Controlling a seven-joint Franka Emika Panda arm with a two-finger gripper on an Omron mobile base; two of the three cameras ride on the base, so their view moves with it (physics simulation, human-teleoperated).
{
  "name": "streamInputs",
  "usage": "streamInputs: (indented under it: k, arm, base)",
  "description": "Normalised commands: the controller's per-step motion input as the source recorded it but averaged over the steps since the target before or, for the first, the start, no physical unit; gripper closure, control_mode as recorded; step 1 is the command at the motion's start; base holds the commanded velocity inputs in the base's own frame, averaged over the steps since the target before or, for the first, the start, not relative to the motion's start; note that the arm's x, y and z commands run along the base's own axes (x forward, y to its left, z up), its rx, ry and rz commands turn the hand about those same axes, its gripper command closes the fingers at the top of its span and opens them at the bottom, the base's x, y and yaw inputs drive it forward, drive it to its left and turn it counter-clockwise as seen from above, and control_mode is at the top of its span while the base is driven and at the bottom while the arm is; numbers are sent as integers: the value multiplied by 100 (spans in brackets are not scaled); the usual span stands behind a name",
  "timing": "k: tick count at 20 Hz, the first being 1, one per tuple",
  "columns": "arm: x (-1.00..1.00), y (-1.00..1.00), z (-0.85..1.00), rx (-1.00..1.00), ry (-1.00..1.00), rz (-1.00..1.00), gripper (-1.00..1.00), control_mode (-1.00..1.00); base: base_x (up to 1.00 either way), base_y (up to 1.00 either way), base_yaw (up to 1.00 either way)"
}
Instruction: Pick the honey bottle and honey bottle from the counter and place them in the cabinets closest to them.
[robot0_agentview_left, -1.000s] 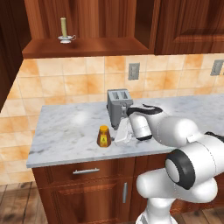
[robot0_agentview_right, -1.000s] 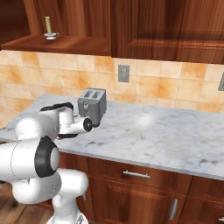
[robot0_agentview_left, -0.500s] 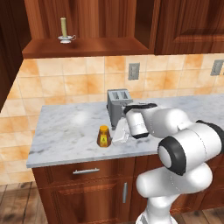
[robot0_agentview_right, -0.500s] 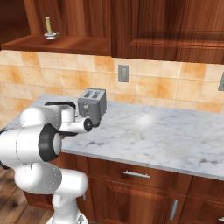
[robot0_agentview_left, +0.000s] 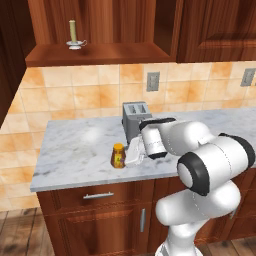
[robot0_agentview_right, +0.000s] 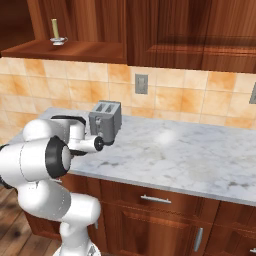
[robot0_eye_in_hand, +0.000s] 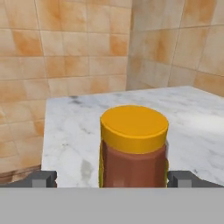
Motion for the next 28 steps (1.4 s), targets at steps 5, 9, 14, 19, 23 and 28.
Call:
streamInputs:
  k: [5,9,14,19,23,28]
  arm:
    - [0,23,-5,1,0,2,-100,-100]
    - [0,2,0,0,0,0,-100,-100]
    - [0,5,0,0,0,0,100,-100]
    - [0,0,0,0,0,0,100,-100]
    - [0,0,-1,0,0,0,100,-100]
    - [0,-6,19,10,-1,-5,100,-100]
  base:
    - [0,0,0]
    - [0,0,0]
    - [0,0,0]
    - [0,0,0]
    - [0,0,0]
    - [0,0,0]
